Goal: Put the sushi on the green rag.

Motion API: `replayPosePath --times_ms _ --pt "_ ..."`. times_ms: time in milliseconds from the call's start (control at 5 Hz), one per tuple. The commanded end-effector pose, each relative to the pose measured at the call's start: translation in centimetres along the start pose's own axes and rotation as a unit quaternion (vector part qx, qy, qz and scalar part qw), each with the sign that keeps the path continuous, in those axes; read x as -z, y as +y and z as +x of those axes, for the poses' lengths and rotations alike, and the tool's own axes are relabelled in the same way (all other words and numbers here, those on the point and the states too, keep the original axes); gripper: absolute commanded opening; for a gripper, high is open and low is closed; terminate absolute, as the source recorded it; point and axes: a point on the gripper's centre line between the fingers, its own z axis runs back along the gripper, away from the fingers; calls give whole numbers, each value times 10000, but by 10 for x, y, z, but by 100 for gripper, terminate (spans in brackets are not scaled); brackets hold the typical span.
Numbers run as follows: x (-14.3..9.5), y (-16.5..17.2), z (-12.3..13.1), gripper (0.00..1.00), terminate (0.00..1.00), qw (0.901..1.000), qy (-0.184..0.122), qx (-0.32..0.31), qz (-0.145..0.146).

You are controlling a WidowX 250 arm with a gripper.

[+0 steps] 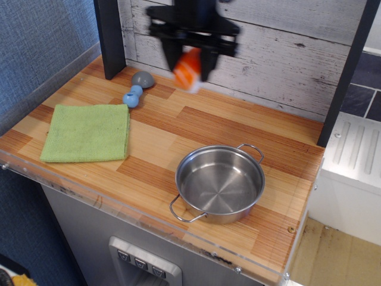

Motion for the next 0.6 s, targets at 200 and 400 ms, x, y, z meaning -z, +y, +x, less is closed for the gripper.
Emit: replayPosePath --times_ms 200,400 --pt "-13 79 -34 0 0 9935 -335 -1017 381" --pt "-6 99 -49 0 0 9897 -187 -1316 532"
